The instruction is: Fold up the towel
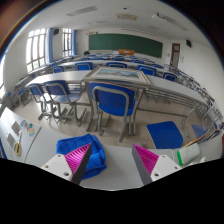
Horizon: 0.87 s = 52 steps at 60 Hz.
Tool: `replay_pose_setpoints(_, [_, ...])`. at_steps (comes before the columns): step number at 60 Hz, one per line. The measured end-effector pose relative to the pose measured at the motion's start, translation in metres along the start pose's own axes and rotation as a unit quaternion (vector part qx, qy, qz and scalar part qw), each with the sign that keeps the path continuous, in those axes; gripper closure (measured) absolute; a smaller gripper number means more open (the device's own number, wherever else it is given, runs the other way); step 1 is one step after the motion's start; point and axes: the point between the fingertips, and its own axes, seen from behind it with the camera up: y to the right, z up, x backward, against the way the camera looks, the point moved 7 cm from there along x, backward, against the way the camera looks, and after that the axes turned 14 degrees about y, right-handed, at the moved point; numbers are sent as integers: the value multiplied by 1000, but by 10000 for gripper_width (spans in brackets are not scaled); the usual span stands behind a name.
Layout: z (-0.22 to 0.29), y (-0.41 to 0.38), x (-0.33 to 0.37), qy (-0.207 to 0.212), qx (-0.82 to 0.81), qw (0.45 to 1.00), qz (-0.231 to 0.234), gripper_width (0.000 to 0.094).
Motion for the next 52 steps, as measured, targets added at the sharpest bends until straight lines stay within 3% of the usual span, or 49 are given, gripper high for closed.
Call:
replay_pose_setpoints(35, [12,-119,251,59,-12,996,-73,87])
replay_pose_setpoints(52, [5,-147,320,72,-17,994,-85,90])
